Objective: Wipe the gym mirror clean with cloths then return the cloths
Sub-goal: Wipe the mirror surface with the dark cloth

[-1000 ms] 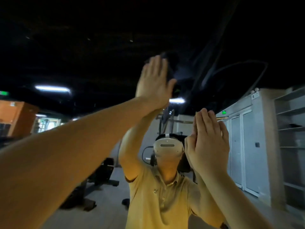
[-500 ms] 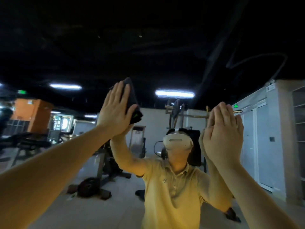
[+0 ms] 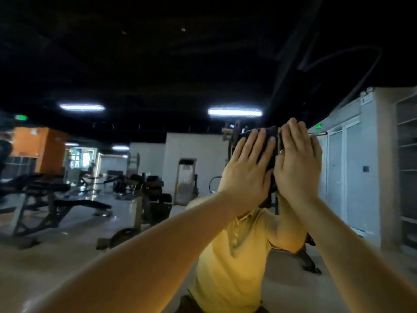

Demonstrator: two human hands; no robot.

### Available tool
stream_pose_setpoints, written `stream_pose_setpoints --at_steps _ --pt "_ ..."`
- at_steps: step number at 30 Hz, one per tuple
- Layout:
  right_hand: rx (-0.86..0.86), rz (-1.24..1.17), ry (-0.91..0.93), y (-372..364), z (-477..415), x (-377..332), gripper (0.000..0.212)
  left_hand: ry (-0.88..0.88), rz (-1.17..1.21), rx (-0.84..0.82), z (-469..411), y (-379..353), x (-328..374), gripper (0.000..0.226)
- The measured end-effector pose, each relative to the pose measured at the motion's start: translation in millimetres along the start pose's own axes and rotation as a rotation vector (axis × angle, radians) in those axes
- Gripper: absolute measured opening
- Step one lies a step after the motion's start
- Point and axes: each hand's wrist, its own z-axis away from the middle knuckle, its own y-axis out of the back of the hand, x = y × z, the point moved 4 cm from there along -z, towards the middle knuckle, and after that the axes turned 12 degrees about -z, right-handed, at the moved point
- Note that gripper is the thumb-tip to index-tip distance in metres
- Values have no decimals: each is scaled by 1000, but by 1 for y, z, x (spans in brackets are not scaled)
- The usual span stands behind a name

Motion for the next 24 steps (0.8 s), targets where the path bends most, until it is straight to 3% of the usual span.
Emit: stream_pose_setpoints --at_steps 4,8,12,15,21,24 --pt "-98 -12 67 23 15 0 65 -98 -76 -51 23 -1 -21 71" --pt "-147 -14 116 37 93 9 60 197 -91 -113 121 -14 -84 75" --pt "-227 42 -88 55 169 48 66 363 -30 -153 207 -25 -71 76" --pt "-381 77 -214 60 192 61 68 443 9 -139 197 -21 -17 76" --pt "-488 83 -183 67 197 70 78 -100 44 -203 174 -20 159 75" --pt "-467 104 -174 63 199 71 84 -322 -21 -174 176 -26 151 76"
